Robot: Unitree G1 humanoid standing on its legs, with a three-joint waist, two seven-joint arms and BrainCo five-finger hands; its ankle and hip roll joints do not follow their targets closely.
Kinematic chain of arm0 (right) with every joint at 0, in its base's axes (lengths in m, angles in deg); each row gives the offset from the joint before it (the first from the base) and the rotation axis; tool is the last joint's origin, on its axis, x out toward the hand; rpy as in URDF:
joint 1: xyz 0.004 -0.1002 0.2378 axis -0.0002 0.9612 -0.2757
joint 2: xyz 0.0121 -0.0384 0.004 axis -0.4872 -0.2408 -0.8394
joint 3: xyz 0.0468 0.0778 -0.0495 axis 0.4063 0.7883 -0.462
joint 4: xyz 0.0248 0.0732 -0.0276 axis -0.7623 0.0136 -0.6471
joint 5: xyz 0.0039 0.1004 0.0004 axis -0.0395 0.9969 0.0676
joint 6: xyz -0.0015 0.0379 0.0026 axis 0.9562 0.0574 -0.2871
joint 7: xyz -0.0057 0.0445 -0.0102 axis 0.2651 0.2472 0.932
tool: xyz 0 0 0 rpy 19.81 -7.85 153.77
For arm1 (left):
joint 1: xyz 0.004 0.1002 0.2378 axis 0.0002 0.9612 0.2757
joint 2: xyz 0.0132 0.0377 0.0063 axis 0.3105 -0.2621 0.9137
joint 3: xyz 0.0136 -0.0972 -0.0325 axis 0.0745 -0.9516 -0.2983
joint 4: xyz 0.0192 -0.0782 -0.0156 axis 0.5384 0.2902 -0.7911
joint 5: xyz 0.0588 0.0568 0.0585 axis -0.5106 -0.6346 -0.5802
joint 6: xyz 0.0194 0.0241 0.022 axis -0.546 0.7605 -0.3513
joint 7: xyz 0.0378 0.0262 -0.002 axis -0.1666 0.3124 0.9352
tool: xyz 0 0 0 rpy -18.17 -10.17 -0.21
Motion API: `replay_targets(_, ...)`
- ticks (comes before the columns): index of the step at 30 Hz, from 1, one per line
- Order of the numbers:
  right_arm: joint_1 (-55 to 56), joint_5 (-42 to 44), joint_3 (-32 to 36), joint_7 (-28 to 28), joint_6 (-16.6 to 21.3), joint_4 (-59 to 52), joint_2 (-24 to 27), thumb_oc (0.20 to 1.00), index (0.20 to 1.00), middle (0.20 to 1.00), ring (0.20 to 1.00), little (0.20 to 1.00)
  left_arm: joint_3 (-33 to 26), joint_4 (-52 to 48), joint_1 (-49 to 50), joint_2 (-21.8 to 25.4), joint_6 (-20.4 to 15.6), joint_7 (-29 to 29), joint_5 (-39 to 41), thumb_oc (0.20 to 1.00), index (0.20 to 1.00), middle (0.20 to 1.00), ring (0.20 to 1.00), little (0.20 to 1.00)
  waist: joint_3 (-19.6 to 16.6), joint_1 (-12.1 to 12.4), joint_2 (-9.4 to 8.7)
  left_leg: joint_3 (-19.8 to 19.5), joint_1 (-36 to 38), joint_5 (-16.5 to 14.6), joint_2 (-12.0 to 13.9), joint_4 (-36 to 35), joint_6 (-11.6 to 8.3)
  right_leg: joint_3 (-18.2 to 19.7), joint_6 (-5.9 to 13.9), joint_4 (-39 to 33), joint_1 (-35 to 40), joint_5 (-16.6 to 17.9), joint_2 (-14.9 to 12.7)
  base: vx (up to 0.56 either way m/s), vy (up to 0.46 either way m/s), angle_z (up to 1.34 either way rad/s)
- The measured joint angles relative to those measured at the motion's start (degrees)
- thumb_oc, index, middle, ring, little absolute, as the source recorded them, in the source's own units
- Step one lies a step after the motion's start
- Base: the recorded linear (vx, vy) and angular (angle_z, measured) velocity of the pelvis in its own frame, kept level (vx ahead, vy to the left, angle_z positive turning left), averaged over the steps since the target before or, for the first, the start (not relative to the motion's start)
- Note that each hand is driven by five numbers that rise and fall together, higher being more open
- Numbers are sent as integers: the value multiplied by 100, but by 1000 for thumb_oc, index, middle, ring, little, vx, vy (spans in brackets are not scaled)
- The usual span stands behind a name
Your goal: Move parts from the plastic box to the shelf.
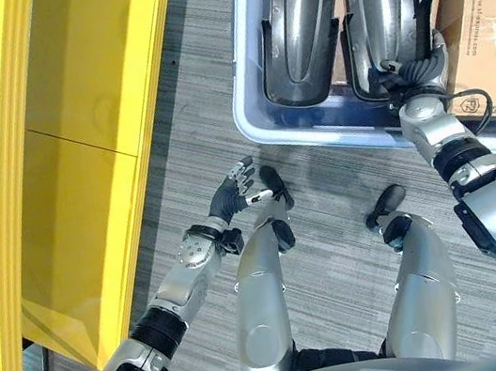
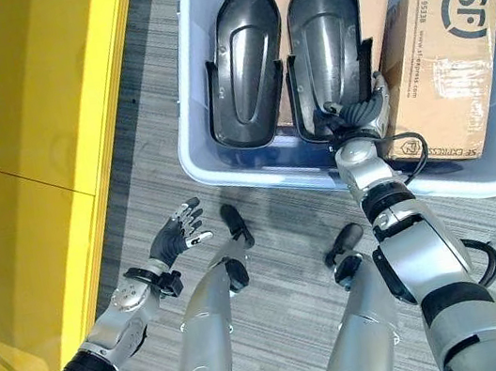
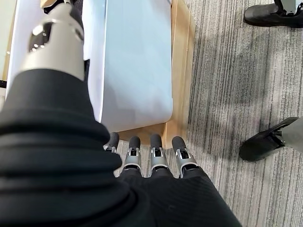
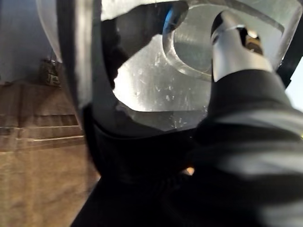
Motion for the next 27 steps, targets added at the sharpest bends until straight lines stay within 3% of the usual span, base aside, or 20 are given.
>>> replay_targets(27,-393,218,-152,251,-34,235,232,1000,1000,1000,1000,1000,2,110,-128,-1,48,-10,-7,1000,1000,1000,1000,1000,-6,-15,10,-59,-436,-7,95,148,-43,-41,-90,206,-409,-74,-13,0,0,0)
